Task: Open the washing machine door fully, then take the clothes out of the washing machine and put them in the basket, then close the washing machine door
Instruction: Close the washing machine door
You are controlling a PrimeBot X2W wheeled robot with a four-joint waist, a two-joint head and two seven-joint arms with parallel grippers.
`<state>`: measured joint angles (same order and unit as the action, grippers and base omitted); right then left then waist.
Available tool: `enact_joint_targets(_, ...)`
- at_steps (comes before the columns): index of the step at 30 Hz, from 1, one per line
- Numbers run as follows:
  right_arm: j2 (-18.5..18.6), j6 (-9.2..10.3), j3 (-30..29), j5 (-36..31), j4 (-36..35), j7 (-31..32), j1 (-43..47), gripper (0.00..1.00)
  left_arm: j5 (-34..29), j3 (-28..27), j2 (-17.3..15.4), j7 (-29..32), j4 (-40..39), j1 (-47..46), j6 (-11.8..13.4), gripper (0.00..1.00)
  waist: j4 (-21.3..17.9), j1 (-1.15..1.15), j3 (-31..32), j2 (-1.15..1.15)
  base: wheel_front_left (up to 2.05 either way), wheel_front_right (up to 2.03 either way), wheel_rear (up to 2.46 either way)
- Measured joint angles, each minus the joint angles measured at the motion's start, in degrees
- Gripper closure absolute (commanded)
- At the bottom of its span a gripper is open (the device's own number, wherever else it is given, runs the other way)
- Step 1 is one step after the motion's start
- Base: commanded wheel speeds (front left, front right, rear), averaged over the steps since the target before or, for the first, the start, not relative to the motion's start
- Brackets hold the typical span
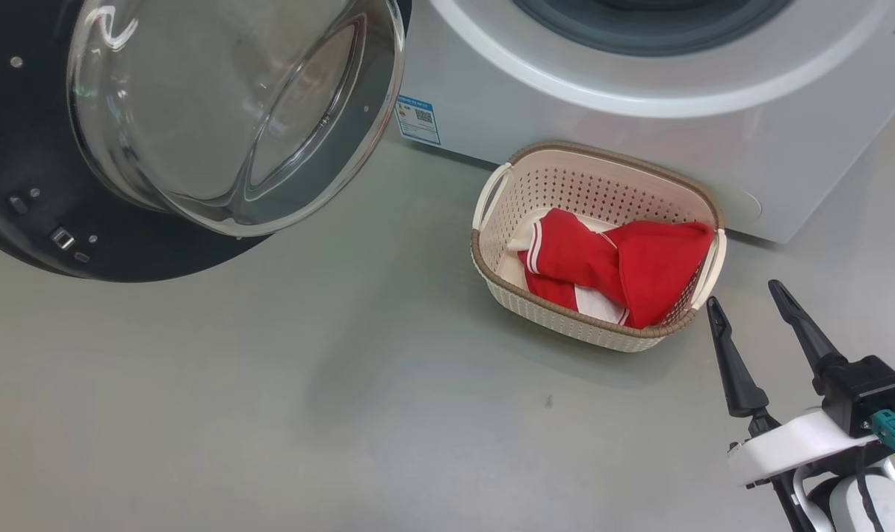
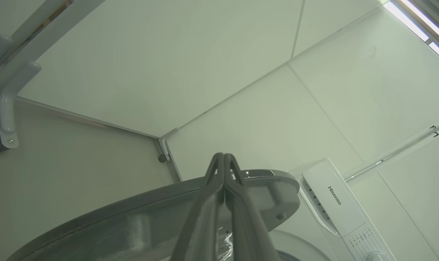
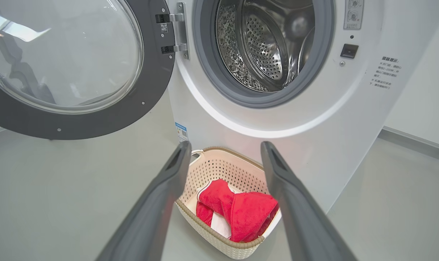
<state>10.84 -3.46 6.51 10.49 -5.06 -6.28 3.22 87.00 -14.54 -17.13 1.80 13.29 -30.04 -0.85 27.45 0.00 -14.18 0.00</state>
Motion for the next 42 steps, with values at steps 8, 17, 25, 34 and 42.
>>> enact_joint_targets(8,0.8,-0.53,0.2,0.0,-1.1,1.0,-1.5,0.0,2.2,-1.7,-1.4,2.9,7.5,-1.9,3.6,1.0,-1.5,0.0,-2.5,0.0,0.0,0.0,0.0)
enact_joint_targets(17,1.7,-0.54,-0.6,0.1,-1.6,1.6,-1.9,0.0,3.3,-2.3,-2.4,4.1,12.8,-4.4,3.9,1.0,-3.0,0.0,-4.5,0.0,0.0,0.0,0.0)
enact_joint_targets(25,2.2,-0.98,-0.7,0.5,-2.0,2.0,-2.5,0.0,3.2,-1.6,-3.4,4.7,16.1,-5.9,3.8,1.0,-3.4,0.0,-5.5,0.0,0.0,0.0,0.0)
enact_joint_targets(34,2.4,-1.01,-0.9,1.0,-2.0,2.4,-2.6,0.0,3.3,-1.2,-3.9,6.6,18.7,-7.5,2.6,1.0,-3.3,0.0,-5.8,0.0,0.0,0.0,0.0)
enact_joint_targets(42,2.5,-1.02,-1.0,1.6,-2.0,2.8,-2.7,0.0,3.9,-0.1,-5.3,10.3,20.6,-8.1,1.0,1.0,-3.3,0.0,-5.8,0.0,0.0,0.0,0.0)
